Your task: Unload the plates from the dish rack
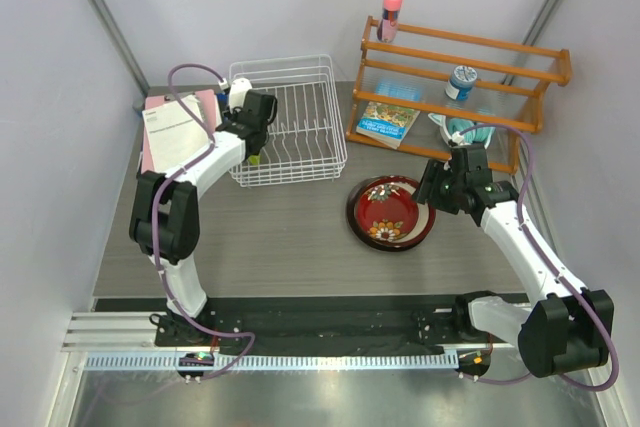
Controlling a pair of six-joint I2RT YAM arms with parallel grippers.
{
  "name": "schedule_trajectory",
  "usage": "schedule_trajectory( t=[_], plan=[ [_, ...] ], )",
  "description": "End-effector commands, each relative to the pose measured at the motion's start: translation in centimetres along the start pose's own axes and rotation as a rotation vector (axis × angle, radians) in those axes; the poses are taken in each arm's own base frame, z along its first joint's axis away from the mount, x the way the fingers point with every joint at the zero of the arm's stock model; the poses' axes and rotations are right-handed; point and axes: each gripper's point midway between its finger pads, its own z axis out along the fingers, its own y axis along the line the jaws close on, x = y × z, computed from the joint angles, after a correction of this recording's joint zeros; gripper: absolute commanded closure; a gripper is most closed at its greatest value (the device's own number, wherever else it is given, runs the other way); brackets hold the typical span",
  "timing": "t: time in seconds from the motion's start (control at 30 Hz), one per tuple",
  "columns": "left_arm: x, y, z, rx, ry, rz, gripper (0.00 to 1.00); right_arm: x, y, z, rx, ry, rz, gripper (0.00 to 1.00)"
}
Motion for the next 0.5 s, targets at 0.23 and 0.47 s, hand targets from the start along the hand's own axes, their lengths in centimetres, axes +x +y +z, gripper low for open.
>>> schedule_trajectory(
  t=[0.23, 0.47],
  plan=[
    [1.9, 0.6, 0.9, -0.026, 0.041, -0.004, 1.00, -1.3, 1.2, -0.5, -0.054, -0.041, -0.013, 0.42],
    [1.1, 0.8, 0.1, -0.014, 0.031, -0.014, 1.00, -1.2, 1.3, -0.4, -0.062, -0.036, -0.012, 0.42]
  ],
)
